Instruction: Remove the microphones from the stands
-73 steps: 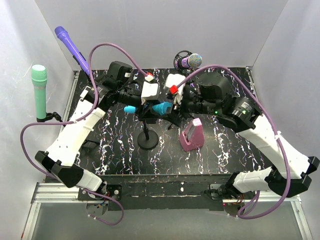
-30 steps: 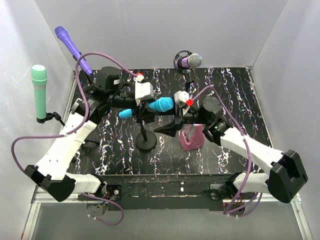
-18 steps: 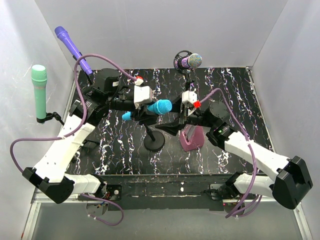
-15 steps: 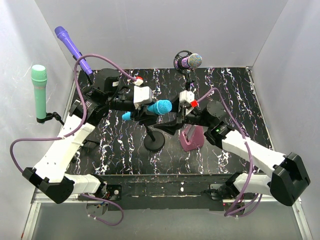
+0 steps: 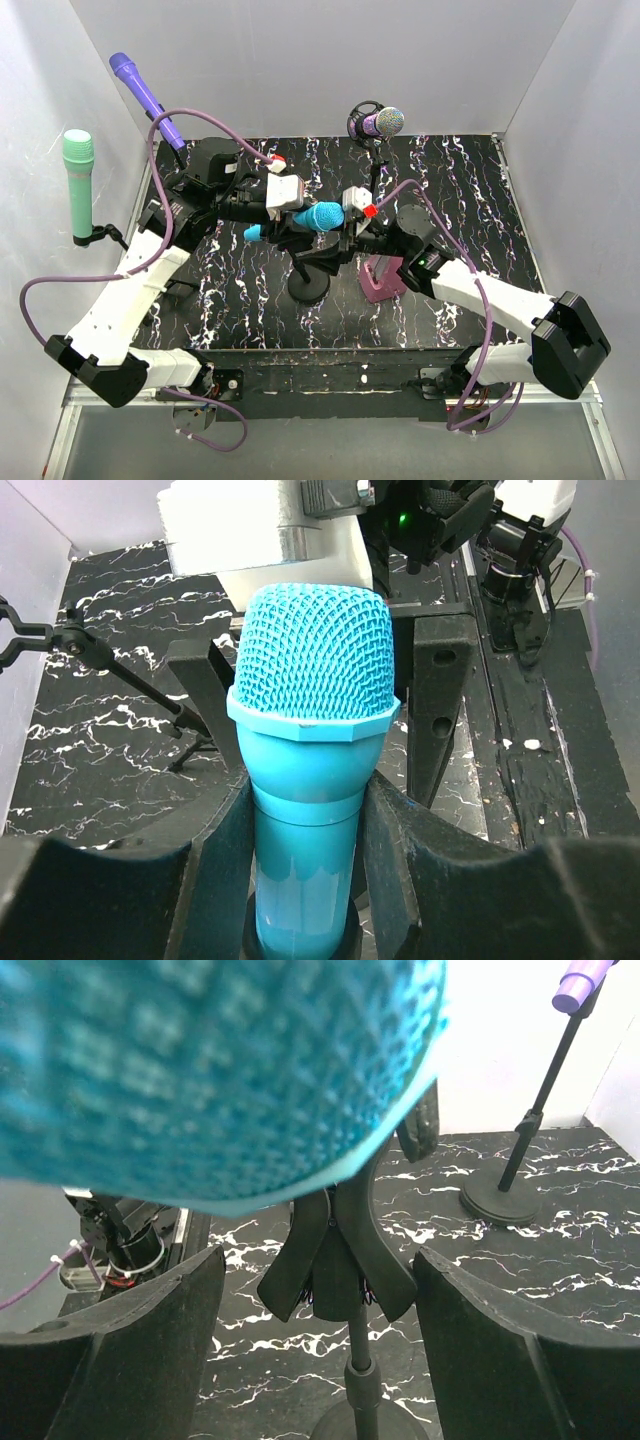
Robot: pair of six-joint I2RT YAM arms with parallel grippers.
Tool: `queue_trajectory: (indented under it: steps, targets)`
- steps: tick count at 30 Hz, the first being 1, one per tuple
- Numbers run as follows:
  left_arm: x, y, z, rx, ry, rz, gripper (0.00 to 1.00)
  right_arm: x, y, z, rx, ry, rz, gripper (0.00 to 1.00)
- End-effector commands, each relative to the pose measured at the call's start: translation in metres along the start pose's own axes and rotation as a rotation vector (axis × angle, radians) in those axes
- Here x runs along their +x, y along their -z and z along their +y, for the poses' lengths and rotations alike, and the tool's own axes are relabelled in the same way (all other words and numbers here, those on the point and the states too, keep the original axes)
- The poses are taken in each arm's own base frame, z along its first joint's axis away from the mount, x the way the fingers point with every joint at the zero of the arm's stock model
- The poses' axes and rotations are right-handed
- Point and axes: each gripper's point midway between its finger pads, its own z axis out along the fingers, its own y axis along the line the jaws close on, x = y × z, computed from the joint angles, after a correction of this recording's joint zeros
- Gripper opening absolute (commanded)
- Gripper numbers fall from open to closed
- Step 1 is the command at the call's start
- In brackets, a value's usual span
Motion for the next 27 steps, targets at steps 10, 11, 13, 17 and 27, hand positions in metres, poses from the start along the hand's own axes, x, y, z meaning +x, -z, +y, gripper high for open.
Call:
queue_trajectory:
  steps: [10, 11, 13, 17, 27]
  targets:
    - [-0.039, 0.02, -0.002, -0.066, -0.121, -0.085, 0.0, -0.013, -0.005, 0.009, 0.002, 0.058, -0.051, 0.08]
    - [-0.041, 0.021, -0.002, -0.072, -0.13, -0.087, 0.0, -0.012, -0.003, 0.009, 0.006, 0.056, -0.049, 0.03]
    - [-0.045, 0.023, -0.001, -0.085, -0.139, -0.097, 0.0, -0.01, -0.002, 0.01, 0.006, 0.048, -0.043, 0.01]
    - [-0.068, 0.028, 0.007, -0.124, -0.163, -0.157, 0.0, -0.002, -0.001, 0.011, 0.003, 0.033, -0.018, 0.01]
    - [-0.121, 0.028, 0.033, -0.145, -0.204, -0.276, 0.0, 0.016, -0.003, 0.008, 0.013, -0.043, 0.051, 0.01]
